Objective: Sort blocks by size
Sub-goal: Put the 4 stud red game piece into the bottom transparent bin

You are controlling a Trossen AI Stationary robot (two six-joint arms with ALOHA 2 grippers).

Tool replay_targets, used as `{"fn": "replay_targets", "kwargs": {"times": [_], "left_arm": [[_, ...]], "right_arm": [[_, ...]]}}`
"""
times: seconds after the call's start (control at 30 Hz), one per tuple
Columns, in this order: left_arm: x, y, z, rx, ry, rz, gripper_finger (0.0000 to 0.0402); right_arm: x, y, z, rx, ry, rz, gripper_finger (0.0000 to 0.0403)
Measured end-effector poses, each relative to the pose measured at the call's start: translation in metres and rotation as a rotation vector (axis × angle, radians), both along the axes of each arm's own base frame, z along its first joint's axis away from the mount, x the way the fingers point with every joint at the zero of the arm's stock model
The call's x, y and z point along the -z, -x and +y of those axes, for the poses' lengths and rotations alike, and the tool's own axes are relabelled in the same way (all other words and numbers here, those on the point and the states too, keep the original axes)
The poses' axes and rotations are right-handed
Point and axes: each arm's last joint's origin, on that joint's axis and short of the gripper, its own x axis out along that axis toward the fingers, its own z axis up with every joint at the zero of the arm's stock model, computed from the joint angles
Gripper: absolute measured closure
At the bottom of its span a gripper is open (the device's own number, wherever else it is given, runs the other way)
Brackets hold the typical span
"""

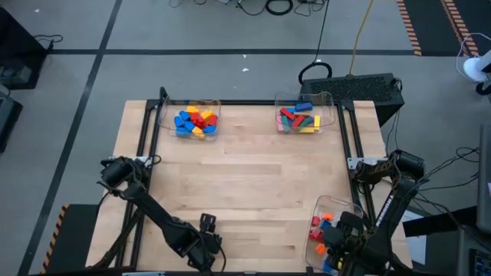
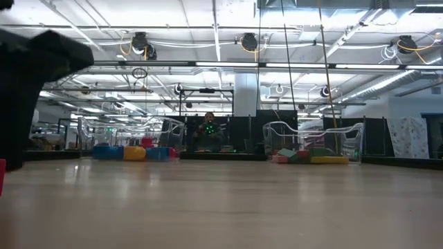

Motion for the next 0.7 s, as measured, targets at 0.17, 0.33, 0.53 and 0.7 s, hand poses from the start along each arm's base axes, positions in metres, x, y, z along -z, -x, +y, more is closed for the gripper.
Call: {"fn": "replay_targets", "kwargs": {"times": [0.17,0.33,0.53,0.7], "left_arm": [[0.008,-0.001,0.006,-0.025,0.009,0.005,0.0125],[0.011,-0.005,0.013,-0.092,0.075,0.050,0.0175],[0.011,-0.014,0.022,-0.116,0.100,0.053,0.0262],[0.010,-0.024,0.030,-0.122,0.112,0.021,0.0262]], "right_arm": [[0.000,-0.002,-0.001,0.002,0.000,0.003,0.0190],[0.000,-0.004,-0.002,-0.010,0.002,0.006,0.0190],[0.000,-0.007,-0.003,-0.017,0.002,0.006,0.0190],[0.000,-0.013,-0.004,-0.086,0.043,-0.073,0.0190]]}}
